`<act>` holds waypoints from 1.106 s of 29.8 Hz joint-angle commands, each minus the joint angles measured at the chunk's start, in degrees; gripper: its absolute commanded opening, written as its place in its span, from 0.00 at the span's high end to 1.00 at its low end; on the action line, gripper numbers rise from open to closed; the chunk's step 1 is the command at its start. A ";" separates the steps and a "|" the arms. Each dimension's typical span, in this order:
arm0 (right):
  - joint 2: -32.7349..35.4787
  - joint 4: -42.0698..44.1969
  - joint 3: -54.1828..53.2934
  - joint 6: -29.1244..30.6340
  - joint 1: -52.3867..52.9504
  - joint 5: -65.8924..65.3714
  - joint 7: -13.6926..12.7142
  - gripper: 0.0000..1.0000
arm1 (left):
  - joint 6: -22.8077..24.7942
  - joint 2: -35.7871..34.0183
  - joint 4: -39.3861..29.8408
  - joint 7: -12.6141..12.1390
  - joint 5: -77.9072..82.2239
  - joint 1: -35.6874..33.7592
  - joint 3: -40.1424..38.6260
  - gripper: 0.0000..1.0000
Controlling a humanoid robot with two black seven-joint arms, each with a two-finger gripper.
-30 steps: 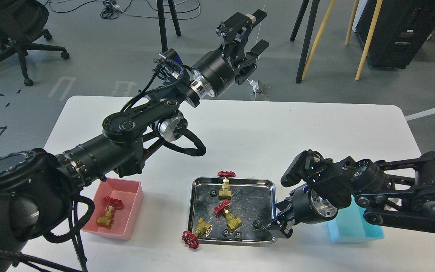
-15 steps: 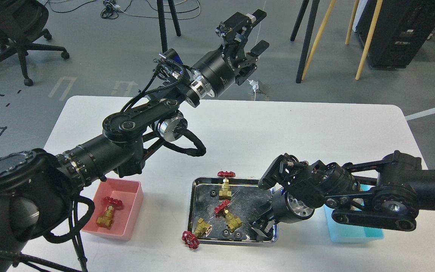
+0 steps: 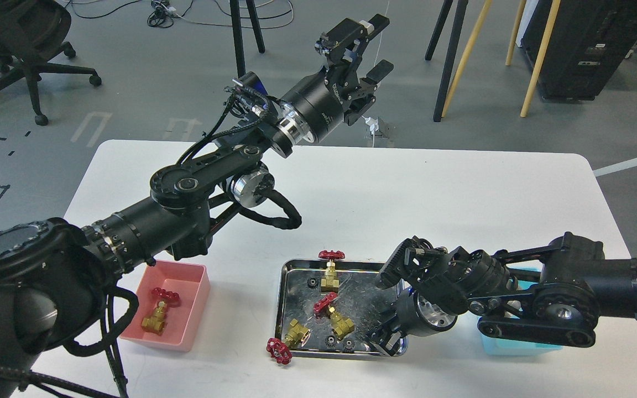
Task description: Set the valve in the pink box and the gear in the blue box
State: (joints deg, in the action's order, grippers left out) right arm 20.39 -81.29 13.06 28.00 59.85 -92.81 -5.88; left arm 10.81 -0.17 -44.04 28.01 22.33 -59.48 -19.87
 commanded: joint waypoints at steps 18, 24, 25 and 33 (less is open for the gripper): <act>-1.32 1.48 -0.14 0.00 0.00 0.09 -0.01 0.54 | 0.09 -0.01 -0.08 -0.01 0.00 0.07 0.00 0.18; -2.20 1.48 -0.06 0.00 0.70 0.18 0.08 0.54 | 0.09 -0.01 -0.08 -0.01 0.00 0.07 0.00 0.18; -2.29 1.48 0.03 0.00 0.62 0.18 0.08 0.54 | 0.17 -0.01 -0.08 -0.01 0.00 0.07 0.00 0.18; -2.46 1.48 0.91 0.00 0.79 0.09 0.08 0.54 | 0.26 -0.01 -0.08 -0.01 0.00 0.15 0.00 0.18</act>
State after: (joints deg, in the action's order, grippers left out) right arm 18.01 -79.80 13.31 28.00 60.49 -92.76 -5.80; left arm 10.97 -0.15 -44.12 28.01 22.32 -59.42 -19.86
